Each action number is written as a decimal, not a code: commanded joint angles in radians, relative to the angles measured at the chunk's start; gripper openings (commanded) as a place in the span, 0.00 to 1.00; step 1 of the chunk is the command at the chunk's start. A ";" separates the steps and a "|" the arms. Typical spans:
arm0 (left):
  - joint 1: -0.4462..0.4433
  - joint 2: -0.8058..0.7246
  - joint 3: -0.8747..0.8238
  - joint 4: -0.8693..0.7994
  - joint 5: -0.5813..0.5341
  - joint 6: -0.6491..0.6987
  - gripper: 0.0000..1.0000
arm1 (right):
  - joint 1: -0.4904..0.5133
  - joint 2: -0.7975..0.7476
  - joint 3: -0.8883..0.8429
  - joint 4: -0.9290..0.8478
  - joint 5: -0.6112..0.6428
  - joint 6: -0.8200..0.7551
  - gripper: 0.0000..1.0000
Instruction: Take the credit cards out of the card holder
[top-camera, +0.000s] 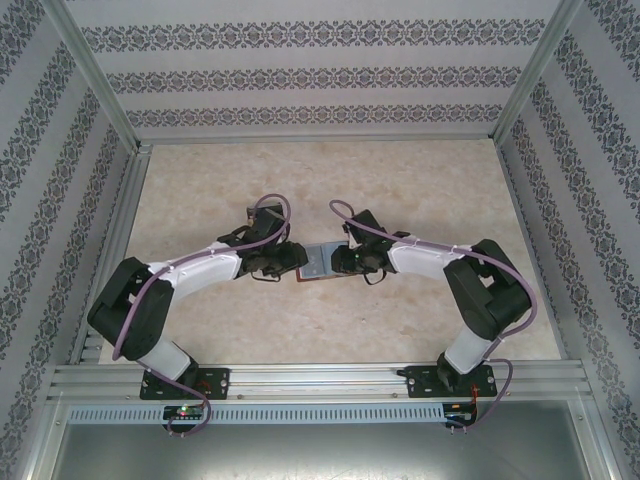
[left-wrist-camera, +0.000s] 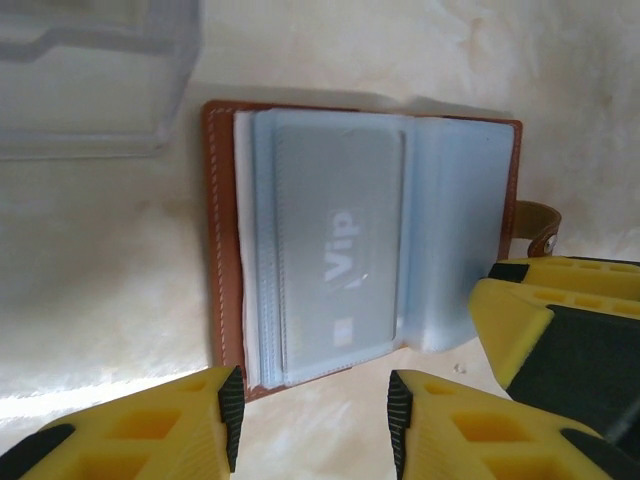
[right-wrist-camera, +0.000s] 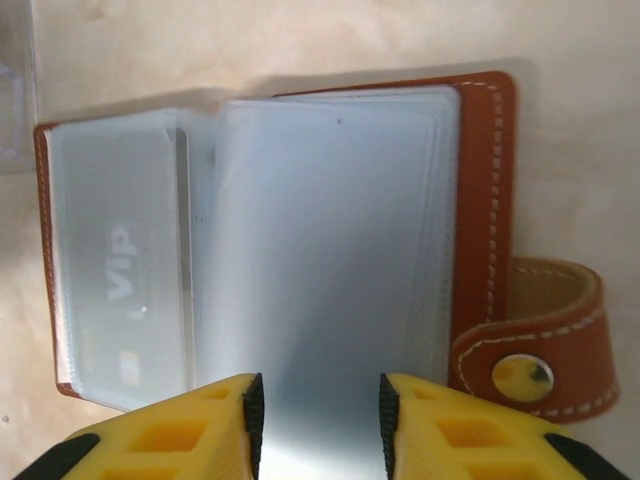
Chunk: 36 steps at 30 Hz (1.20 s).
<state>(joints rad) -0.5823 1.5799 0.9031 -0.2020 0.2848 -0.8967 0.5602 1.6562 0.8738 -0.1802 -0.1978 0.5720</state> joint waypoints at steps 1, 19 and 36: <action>-0.017 0.027 0.032 0.024 0.008 0.025 0.45 | -0.029 -0.049 0.015 -0.060 0.026 -0.022 0.41; -0.040 0.133 0.096 0.044 0.016 0.016 0.44 | -0.057 0.069 -0.001 -0.032 0.007 -0.052 0.31; -0.040 0.222 0.117 0.072 0.046 0.015 0.44 | -0.039 0.051 -0.036 -0.017 0.009 -0.017 0.31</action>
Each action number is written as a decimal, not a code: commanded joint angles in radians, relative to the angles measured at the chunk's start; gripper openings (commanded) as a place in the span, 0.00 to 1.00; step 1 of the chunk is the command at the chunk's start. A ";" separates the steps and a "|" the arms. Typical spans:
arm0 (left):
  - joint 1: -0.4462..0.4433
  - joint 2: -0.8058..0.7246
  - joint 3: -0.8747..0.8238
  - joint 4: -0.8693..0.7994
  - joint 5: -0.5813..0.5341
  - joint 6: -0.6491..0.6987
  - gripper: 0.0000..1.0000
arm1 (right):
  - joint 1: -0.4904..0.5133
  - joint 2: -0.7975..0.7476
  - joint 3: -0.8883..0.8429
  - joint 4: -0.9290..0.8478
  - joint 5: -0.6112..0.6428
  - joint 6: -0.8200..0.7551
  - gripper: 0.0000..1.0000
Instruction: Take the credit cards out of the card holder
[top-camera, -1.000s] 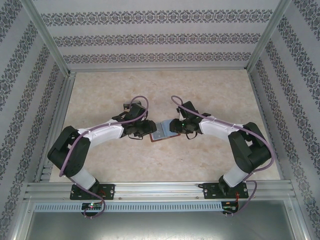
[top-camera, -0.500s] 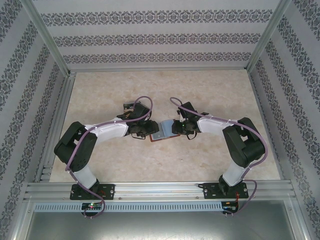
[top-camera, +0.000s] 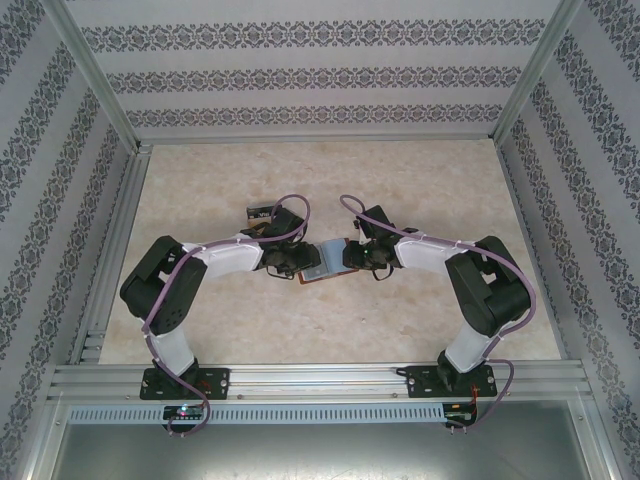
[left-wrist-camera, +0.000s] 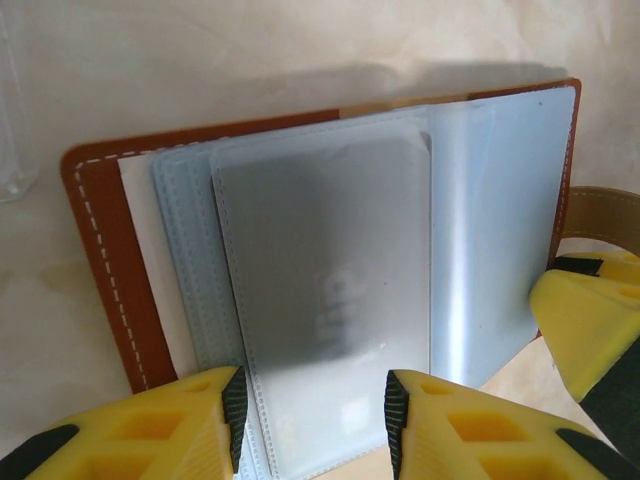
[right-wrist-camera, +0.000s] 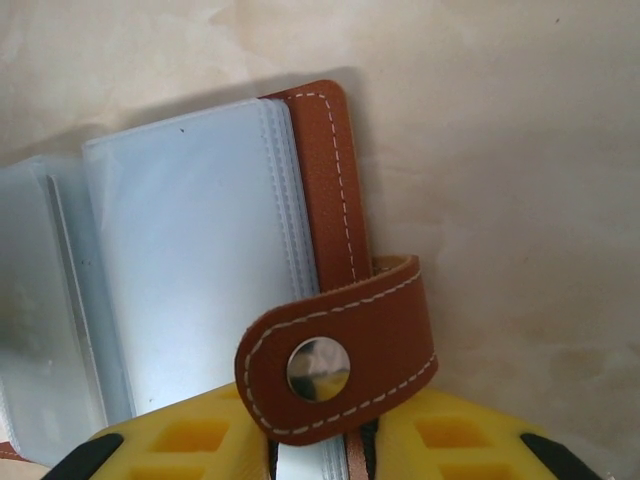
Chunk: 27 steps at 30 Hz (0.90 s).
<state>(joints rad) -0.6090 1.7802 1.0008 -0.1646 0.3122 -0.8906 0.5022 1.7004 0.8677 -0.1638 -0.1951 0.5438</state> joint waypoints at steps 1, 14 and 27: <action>-0.014 0.023 0.021 0.044 0.025 0.007 0.44 | 0.020 0.008 -0.030 -0.033 0.006 0.013 0.31; -0.023 0.040 0.038 0.123 0.101 0.003 0.79 | 0.031 0.016 -0.035 -0.025 0.003 0.028 0.31; -0.034 0.034 0.066 0.115 0.104 0.021 1.00 | -0.002 -0.021 -0.066 0.003 -0.005 0.064 0.47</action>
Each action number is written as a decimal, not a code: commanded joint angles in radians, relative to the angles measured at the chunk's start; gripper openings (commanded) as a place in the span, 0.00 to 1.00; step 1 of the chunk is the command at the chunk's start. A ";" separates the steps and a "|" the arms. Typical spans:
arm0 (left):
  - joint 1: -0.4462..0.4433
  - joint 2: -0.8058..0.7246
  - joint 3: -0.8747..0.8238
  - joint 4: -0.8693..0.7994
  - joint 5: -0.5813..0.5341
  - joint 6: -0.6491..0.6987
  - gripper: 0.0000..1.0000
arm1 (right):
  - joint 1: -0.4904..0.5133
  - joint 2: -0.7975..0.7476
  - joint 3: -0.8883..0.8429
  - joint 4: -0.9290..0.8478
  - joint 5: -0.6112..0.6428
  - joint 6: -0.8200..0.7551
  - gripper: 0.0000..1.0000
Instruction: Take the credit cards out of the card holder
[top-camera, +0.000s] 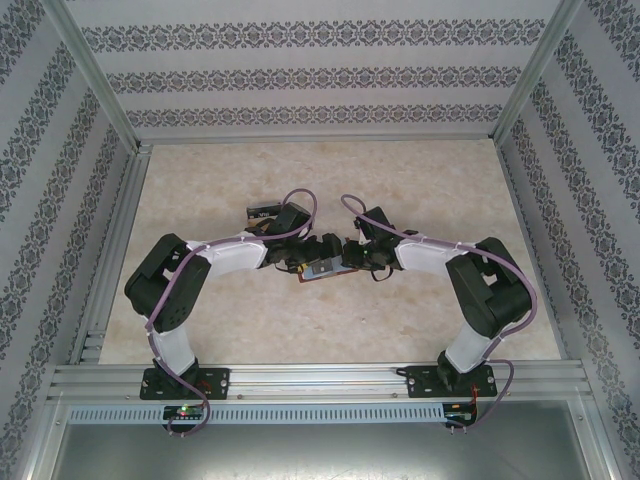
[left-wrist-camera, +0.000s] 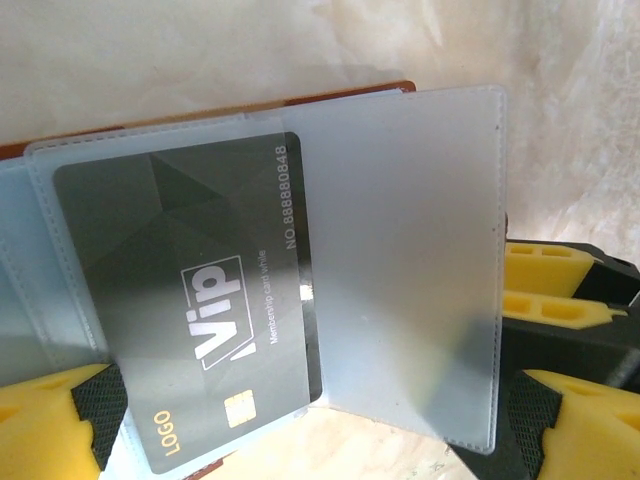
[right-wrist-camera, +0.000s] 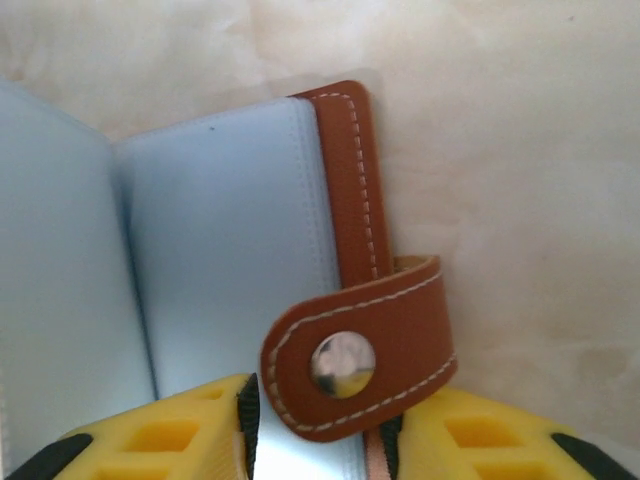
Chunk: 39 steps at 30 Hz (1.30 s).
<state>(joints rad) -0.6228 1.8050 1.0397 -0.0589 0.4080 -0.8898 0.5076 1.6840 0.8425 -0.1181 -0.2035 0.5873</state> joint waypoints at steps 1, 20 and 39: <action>-0.018 0.007 0.026 0.006 0.004 0.023 0.99 | -0.014 -0.019 -0.045 -0.045 0.008 0.020 0.48; -0.015 -0.101 0.020 -0.089 -0.093 0.073 0.99 | -0.082 -0.234 -0.042 -0.073 -0.049 -0.012 0.38; 0.001 -0.092 -0.060 -0.151 -0.175 0.066 0.08 | 0.014 -0.010 0.084 0.008 -0.202 0.011 0.23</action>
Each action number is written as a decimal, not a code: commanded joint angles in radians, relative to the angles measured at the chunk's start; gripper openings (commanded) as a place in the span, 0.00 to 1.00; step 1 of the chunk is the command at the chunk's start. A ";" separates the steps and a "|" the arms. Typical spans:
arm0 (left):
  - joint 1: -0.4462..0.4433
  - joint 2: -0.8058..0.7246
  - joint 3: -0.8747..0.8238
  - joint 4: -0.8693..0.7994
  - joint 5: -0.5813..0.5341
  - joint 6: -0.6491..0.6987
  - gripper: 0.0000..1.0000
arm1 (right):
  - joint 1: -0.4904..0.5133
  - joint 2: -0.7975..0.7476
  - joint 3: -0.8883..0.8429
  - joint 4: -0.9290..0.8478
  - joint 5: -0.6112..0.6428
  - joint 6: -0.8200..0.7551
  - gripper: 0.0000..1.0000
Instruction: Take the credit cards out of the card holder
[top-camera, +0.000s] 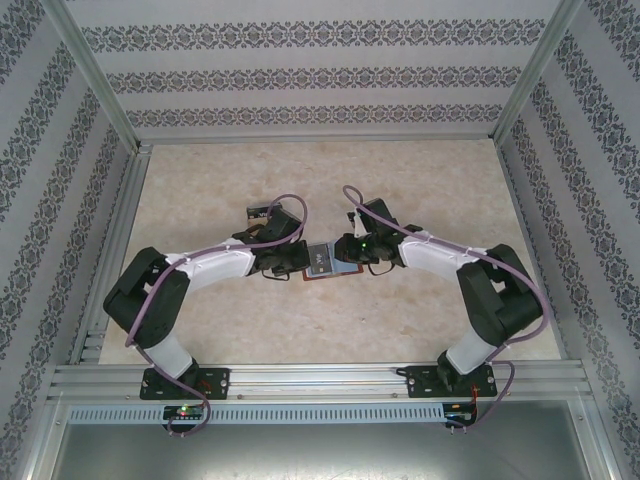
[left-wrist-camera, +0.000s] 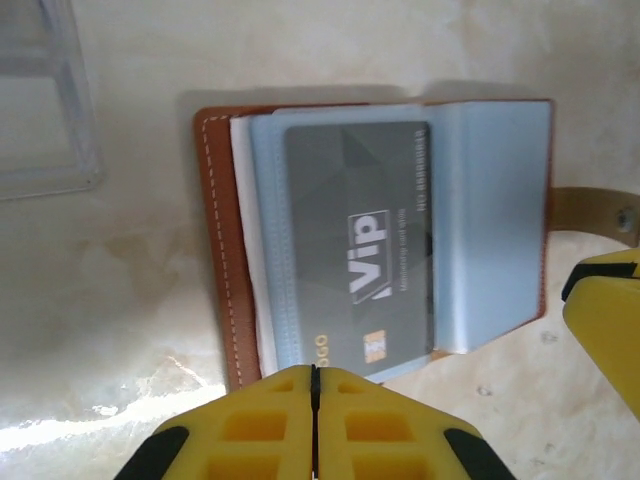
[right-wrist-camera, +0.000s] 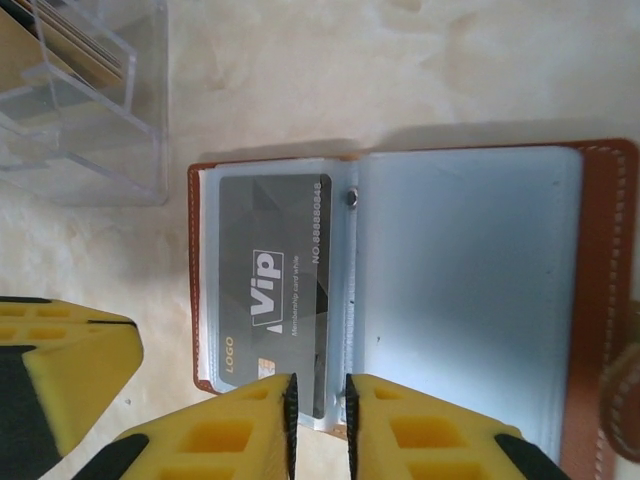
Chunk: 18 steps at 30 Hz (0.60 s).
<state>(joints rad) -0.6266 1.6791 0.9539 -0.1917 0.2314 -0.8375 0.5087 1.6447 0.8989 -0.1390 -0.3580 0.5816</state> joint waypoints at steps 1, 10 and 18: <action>0.005 0.047 0.035 -0.018 0.008 0.015 0.08 | 0.013 0.041 0.034 0.033 -0.054 0.020 0.23; 0.005 0.119 0.065 -0.026 0.031 0.021 0.08 | 0.011 0.123 0.064 0.040 -0.073 0.024 0.22; 0.005 0.140 0.062 -0.027 0.040 0.015 0.08 | 0.008 0.167 0.073 0.047 -0.085 0.021 0.22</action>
<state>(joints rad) -0.6266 1.7927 0.9958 -0.1951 0.2611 -0.8368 0.5087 1.7901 0.9501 -0.1062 -0.4168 0.5999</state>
